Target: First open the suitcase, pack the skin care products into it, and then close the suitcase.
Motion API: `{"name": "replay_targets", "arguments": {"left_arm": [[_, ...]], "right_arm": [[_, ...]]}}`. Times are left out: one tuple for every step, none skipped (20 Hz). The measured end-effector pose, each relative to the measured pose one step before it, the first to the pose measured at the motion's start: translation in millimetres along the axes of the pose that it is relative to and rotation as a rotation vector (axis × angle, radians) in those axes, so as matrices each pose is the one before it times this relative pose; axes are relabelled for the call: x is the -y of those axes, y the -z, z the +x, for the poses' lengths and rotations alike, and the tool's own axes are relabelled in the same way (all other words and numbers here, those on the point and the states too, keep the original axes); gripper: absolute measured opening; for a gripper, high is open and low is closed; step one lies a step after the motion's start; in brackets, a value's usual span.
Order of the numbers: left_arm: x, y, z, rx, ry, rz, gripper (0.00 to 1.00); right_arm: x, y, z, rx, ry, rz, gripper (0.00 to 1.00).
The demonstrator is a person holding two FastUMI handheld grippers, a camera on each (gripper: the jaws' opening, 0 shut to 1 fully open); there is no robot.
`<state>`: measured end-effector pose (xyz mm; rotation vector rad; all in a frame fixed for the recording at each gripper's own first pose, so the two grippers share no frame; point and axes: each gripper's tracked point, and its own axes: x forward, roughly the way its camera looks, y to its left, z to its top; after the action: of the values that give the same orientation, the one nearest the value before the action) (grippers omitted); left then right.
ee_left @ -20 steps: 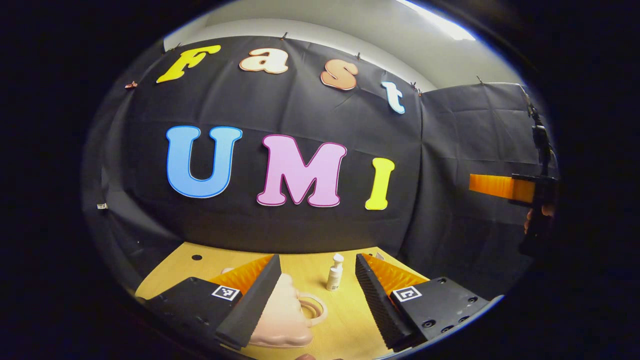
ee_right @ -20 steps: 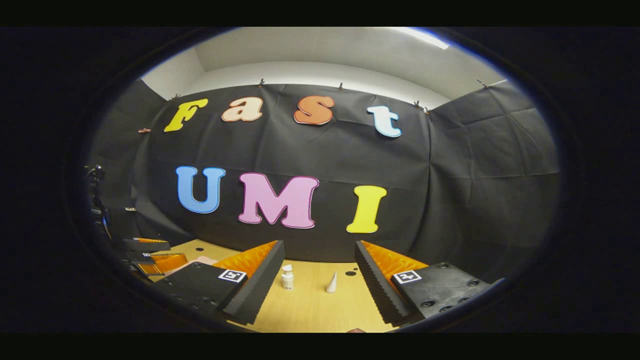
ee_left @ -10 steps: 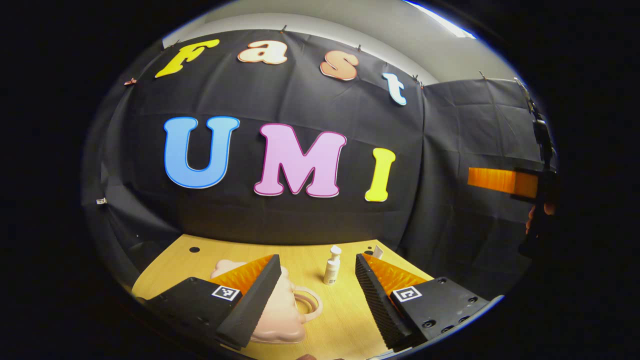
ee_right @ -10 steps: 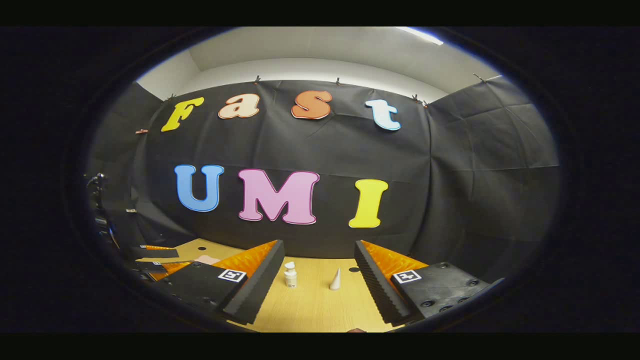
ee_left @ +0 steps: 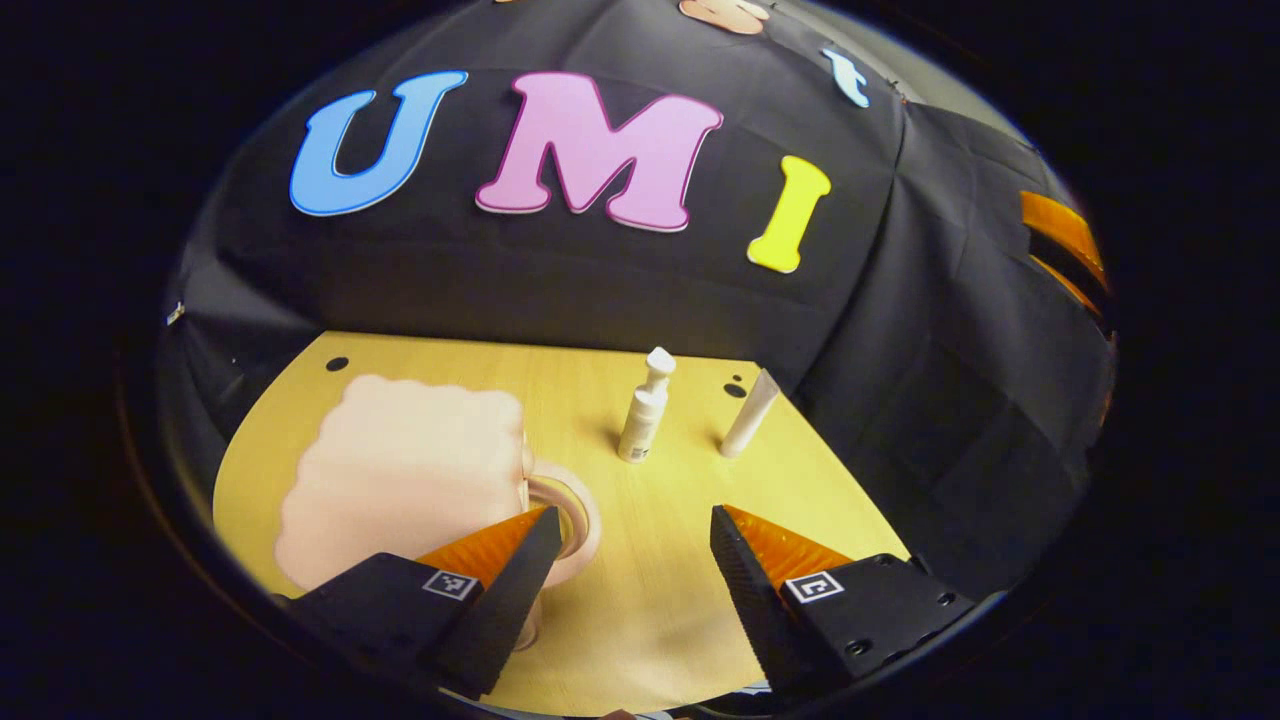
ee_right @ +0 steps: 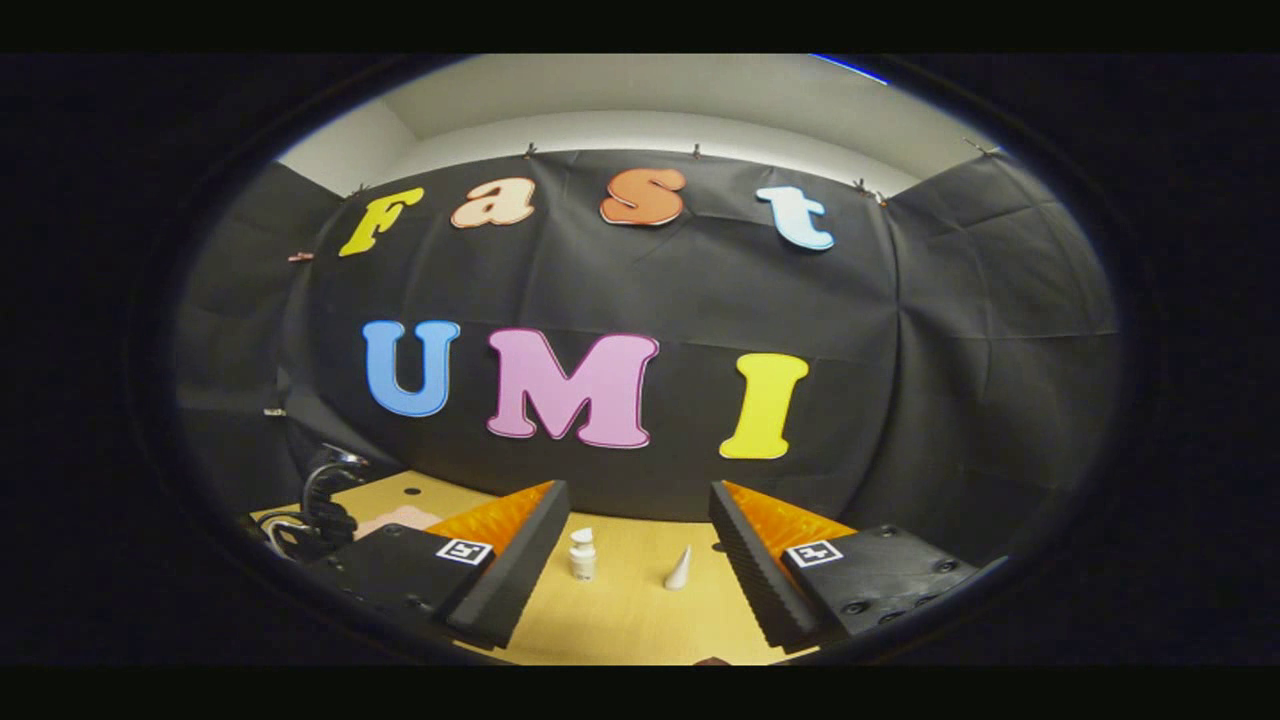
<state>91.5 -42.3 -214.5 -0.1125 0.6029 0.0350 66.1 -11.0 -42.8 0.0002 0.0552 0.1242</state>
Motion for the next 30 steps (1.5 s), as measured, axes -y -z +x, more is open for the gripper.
{"name": "replay_targets", "arguments": {"left_arm": [[-3.62,6.8,11.88,-0.03141,-0.02182,-0.00977,0.95],[-3.45,5.05,10.89,-0.04002,-0.02536,-0.00933,0.96],[-1.45,5.82,10.21,-0.03259,-0.02167,-0.01055,0.96],[-0.61,3.2,10.02,-0.02431,-0.02027,-0.01143,0.96],[-1.06,3.42,13.94,-0.02459,-0.01953,-0.00821,0.96],[-1.43,1.46,10.36,-0.01807,-0.02073,-0.00207,0.96],[-3.08,0.26,11.01,-0.01378,-0.01878,0.00192,0.96],[-1.67,-0.91,9.79,-0.01439,-0.01513,0.0025,0.96],[-2.88,-1.7,7.66,-0.01107,-0.01527,0.00033,0.96],[0.55,-2.76,6.99,-0.01063,-0.00192,-0.00114,0.96],[-0.91,-1.92,6.23,-0.00866,-0.00957,0.00683,0.94],[-1.74,-1.22,5.55,-0.00411,-0.01034,0.01574,0.94],[-0.92,-1.01,7.25,-0.00015,-0.00309,0.0191,0.9],[0.18,-0.29,5.41,-0.01013,-0.00071,0.0174,0.89],[0.09,3.16,1.39,-0.01695,-0.00317,0.00659,0.87],[4.02,0.46,0.89,-0.00894,0.00965,-0.00553,0.86],[6.76,1.23,1.07,-0.00413,0.02698,-0.01074,0.84],[5.06,2.78,2.14,-0.01239,0.01731,-0.00477,0.84],[-0.3,4.16,3.12,-0.01303,0.00096,-0.00324,0.86],[-0.46,1.43,3.8,-0.01113,0.00497,-0.00316,0.86],[-1.62,3.43,2.6,-0.01605,0.00919,-0.01205,0.85],[-2.59,0.02,3.3,-0.00521,0.00434,-0.01265,0.83],[-6.66,0.99,2.9,-0.00987,-0.01294,-0.00848,0.74],[-6.71,3.89,3.1,-0.01826,-0.01449,-0.01098,0.54],[-2.65,4.75,2.9,-0.02409,0.01065,-0.0182,0.46],[2.09,6.19,3.32,-0.02792,0.01951,-0.02416,0.32],[0.68,3.23,0.99,-0.02077,0.01006,-0.01421,0.28],[0.9,-1.58,-0.12,0.0007,0.0203,0.00682,0.25],[0.87,-0.04,0.45,-0.00055,0.01931,0.02392,0.24],[1.95,-0.94,-1.3,0.00275,0.01953,0.02591,0.23]], "right_arm": [[10.16,8.15,7.73,-0.01282,-0.00833,-0.00267,0.9],[10.35,11.31,7.18,-0.02303,-0.00879,0.00206,0.9],[8.39,10.38,7.07,-0.0244,-0.01538,0.00992,0.9],[6.61,8.36,9.76,-0.01338,-0.01436,0.01036,0.91],[8.41,6.34,9.06,-0.01163,-0.01485,0.01551,0.9],[8.57,6.85,7.82,-0.01559,-0.01312,0.01487,0.91],[7.45,6.26,6.69,-0.02011,-0.01262,0.01333,0.91],[7.88,5.88,6.85,-0.01942,-0.00727,0.00829,0.91],[9.16,3.75,5.43,-0.01003,-0.00156,0.00024,0.91],[8.53,4.68,4.98,-0.01501,0.00399,0.00347,0.9],[6.88,2.89,3.62,-0.01113,0.00726,0.00718,0.91],[5.25,1.11,2.87,-0.00642,0.00418,0.01142,0.91],[2.24,-1.11,1.59,-0.00059,0.0015,0.01107,0.91],[-0.18,-0.96,1.65,-0.00005,-0.00027,0.00619,0.91],[0.14,-0.45,1.63,0.00083,0.00156,-0.0029,0.91],[0.46,0.6,1.59,-0.00291,0.00565,-0.00998,0.91],[0.47,-0.03,0.54,0.0013,0.00912,-0.01236,0.91],[0.22,-0.23,-1.03,0.00378,0.0105,-0.01034,0.91],[-0.87,-2.04,-1.07,0.00531,0.00898,-0.00514,0.91],[-2.05,-0.93,-2.07,0.00335,0.00455,0.00034,0.91],[-2.61,-0.52,-1.62,0.00124,0.00078,-0.00245,0.91],[-0.82,-0.54,-2.03,0.00296,0.006,-0.01081,0.91],[0.7,-0.69,-1.5,-0.00225,0.01091,-0.01141,0.91],[2.03,1.7,-1.14,-0.0046,0.00817,-0.00774,0.9],[-0.16,0.32,-1.99,-0.00121,0.00702,-0.00198,0.9],[0.37,-0.31,-1.59,-0.00052,0.00766,0.00059,0.9],[0.83,0.87,-0.93,-0.00394,0.00798,0.00093,0.9],[0.45,3.35,0.1,-0.00852,0.00708,0.00044,0.9],[0.26,2.87,-0.23,-0.00887,0.005,0.00203,0.9],[-0.02,2.31,1.09,-0.00713,0.00231,0.005,0.9]]}}
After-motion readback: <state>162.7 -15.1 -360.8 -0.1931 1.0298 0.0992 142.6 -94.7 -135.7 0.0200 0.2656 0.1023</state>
